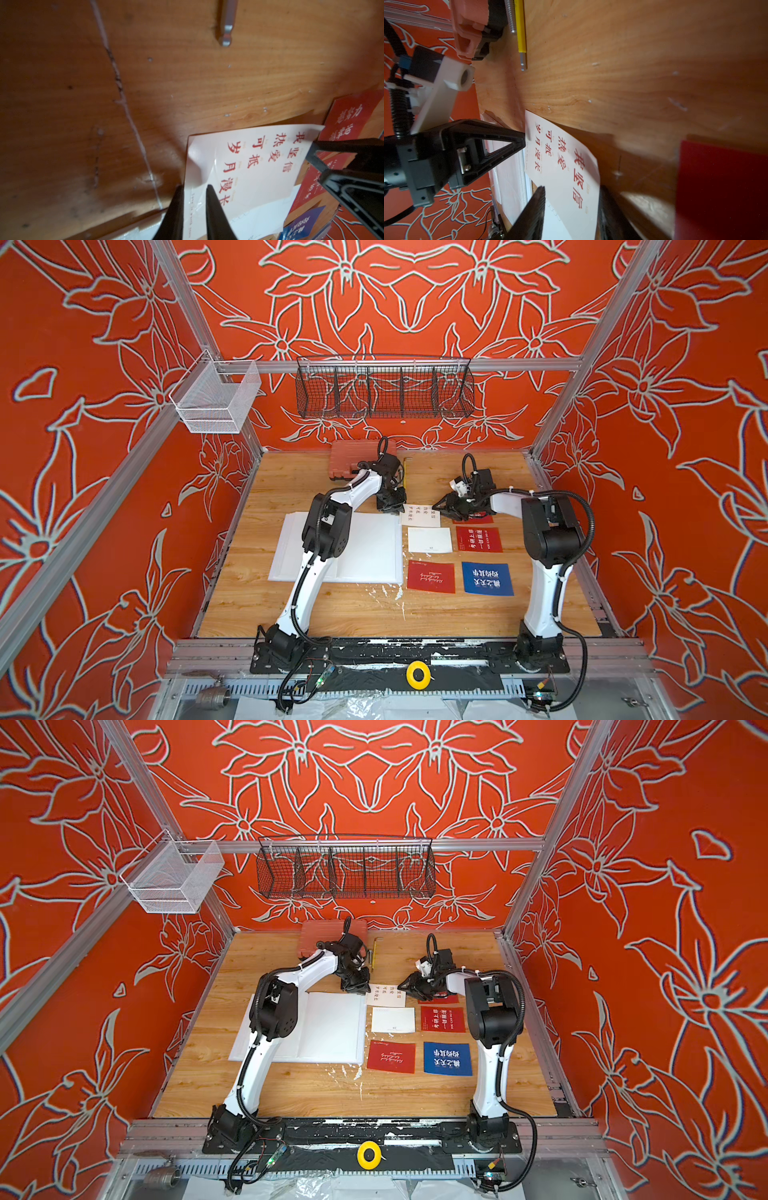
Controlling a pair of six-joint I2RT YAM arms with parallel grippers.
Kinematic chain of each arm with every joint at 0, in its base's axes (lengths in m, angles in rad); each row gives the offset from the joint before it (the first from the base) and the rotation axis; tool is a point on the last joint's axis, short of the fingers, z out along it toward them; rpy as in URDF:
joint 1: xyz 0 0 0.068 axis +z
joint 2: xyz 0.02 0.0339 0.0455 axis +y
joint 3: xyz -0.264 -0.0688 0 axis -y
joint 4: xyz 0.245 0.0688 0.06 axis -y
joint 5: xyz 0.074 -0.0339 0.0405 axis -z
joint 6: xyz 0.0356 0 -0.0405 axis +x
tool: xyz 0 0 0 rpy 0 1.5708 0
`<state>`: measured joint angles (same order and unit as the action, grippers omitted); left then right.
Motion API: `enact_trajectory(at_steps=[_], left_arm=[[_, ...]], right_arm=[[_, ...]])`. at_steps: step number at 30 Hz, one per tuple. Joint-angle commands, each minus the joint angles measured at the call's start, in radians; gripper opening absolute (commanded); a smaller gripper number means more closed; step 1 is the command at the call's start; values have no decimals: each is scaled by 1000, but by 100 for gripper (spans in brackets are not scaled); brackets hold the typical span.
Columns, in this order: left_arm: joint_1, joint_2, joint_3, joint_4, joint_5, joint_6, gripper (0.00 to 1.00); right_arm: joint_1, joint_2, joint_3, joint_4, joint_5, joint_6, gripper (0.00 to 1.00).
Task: Place the photos into the photo albums
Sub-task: Pick up the photo at the center of the board.
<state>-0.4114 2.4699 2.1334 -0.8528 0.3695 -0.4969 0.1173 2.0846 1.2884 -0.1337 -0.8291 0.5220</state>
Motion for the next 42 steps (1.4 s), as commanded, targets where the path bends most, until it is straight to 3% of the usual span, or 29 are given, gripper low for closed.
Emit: enact_trajectory(at_steps=[1, 4, 11, 29, 42], left_arm=[[-7, 48, -37, -60, -39, -12, 20], [-7, 47, -38, -57, -38, -15, 20], [-7, 47, -36, -57, -40, -21, 20], [-7, 38, -61, -37, -37, -43, 20], [-3, 29, -68, -33, -44, -54, 20]], right_arm=[[-11, -44, -27, 75, -66, 63, 44], [-15, -55, -47, 118, -88, 98, 44], [-12, -77, -47, 29, -46, 32, 42], [42, -84, -60, 26, -32, 51, 26], [44, -145, -104, 24, -9, 91, 26]])
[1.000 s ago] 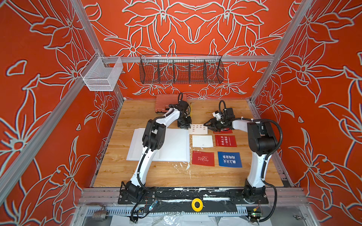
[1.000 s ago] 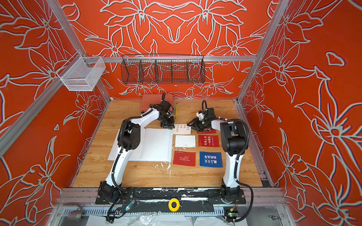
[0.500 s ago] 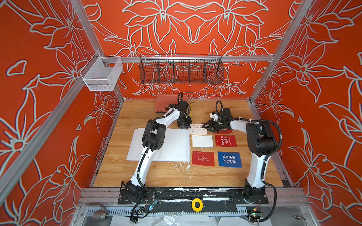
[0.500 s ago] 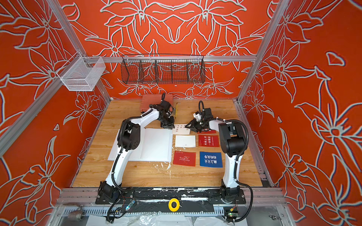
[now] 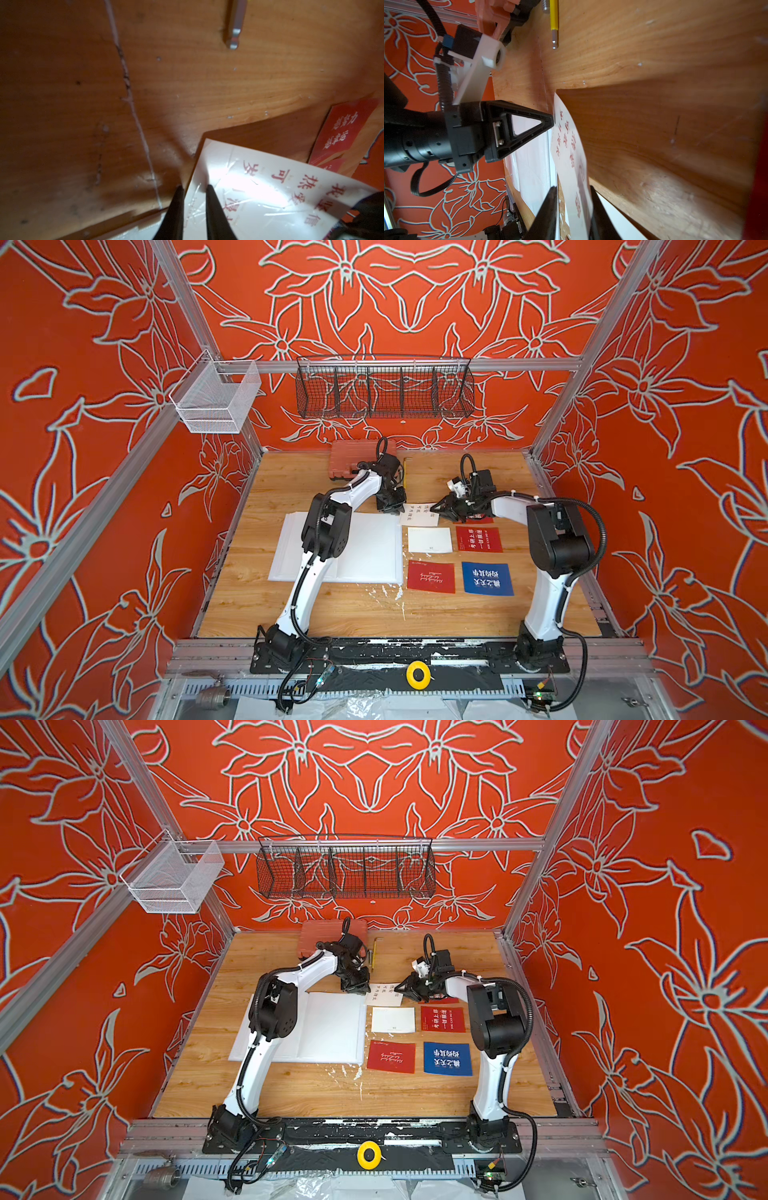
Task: Place the photos into the photo albums
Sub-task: Pick up the photo at the center of the board.
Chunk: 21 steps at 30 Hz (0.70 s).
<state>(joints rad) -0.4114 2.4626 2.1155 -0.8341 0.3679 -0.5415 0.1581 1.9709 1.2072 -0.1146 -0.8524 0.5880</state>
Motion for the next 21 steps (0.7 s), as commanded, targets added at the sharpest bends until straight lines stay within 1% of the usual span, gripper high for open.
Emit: enact_trajectory(at_steps=[1, 5, 10, 12, 13, 15, 18, 21], left_arm=[[-3, 34, -55, -49, -43, -12, 20], [-1, 27, -69, -39, -42, -15, 20], [2, 23, -72, -36, -43, -19, 20], [2, 22, -72, -36, -42, -20, 20], [2, 21, -72, -35, -44, -19, 20], [2, 19, -75, -35, -43, -19, 20], [3, 16, -75, -34, -42, -20, 21], [6, 10, -75, -31, -34, -22, 24]], right_arm=[[2, -33, -28, 9, 13, 28, 26], [2, -35, -47, 12, 20, 38, 26], [4, -30, -62, 23, 21, 51, 23], [6, -33, -70, 38, 19, 63, 19], [5, -34, -71, 42, 20, 68, 15], [6, -39, -73, 52, 19, 78, 13], [5, -43, -67, 56, 16, 82, 7], [6, -43, -55, 58, 7, 87, 4]])
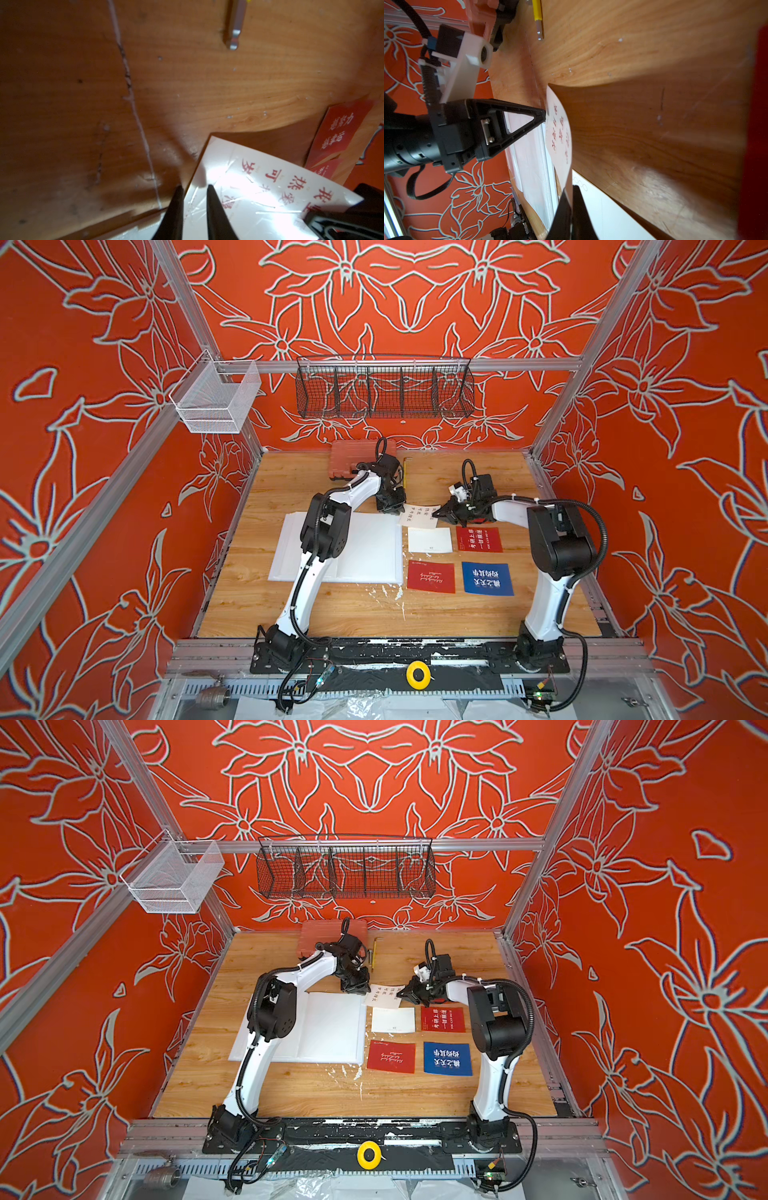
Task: Place the photos into the photo albums
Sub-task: Pick up the photo at the center of the board, then insert the photo into the photo album.
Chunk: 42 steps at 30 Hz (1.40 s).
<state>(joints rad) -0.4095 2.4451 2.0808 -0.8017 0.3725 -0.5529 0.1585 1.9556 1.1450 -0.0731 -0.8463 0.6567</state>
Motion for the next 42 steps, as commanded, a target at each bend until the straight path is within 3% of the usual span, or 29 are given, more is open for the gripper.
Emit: enact_trajectory(at_steps=[1, 10, 16, 24, 35, 42], left_arm=[[6, 25, -40, -63, -35, -11, 25], [68, -116, -101, -18, 22, -22, 56], [119, -285, -164, -20, 8, 6, 58], [148, -556, -382, -10, -81, 40, 58], [292, -989, -914, 84, -144, 9, 58], [414, -1133, -1076, 63, -139, 24, 58]], right_arm=[[5, -29, 11, 18, -3, 21, 4], [6, -98, 56, -74, 11, -24, 0], [4, -167, 56, -117, 7, -42, 0], [48, -282, 9, -121, -34, -38, 0], [328, -337, -79, 7, -68, 47, 0], [469, -294, -115, 159, -34, 156, 0]])
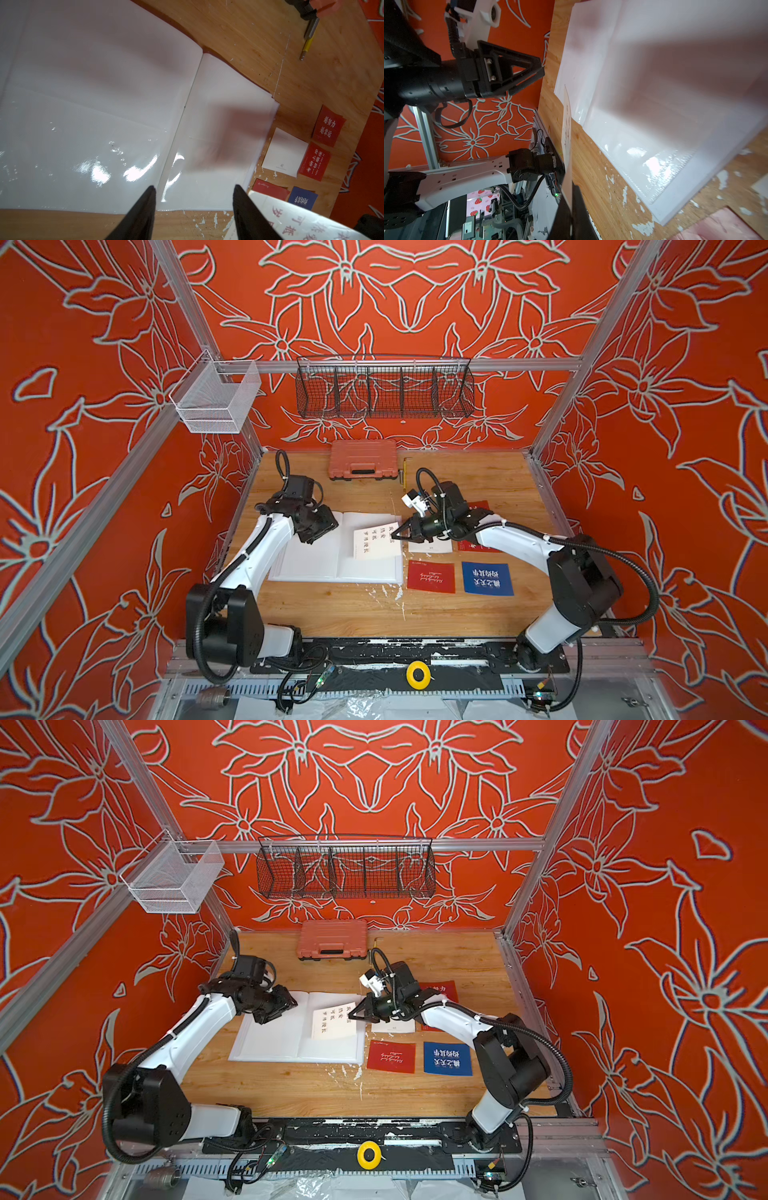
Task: Place the photos into the photo albums
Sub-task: Insert the photo into the photo album.
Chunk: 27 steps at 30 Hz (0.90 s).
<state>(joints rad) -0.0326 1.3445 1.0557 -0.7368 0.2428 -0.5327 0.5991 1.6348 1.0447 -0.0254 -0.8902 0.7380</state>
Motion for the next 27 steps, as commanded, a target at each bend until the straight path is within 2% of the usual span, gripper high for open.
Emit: enact_trajectory(at_steps=[1, 8, 13, 21, 27], left_arm=[[67, -51, -85, 20, 15, -4, 58], [244, -81, -262, 166, 74, -38, 59], [316, -50, -299, 257, 113, -56, 59], [415, -13, -299, 311, 72, -91, 60], [452, 5, -296, 361, 18, -123, 60]], right_arm=[[44, 37, -17, 129, 19, 89, 0], [128, 156, -16, 287, 57, 192, 0], [138, 230, -18, 379, 66, 250, 0], [139, 264, 19, 276, 95, 198, 0], [133, 267, 35, 207, 127, 169, 0]])
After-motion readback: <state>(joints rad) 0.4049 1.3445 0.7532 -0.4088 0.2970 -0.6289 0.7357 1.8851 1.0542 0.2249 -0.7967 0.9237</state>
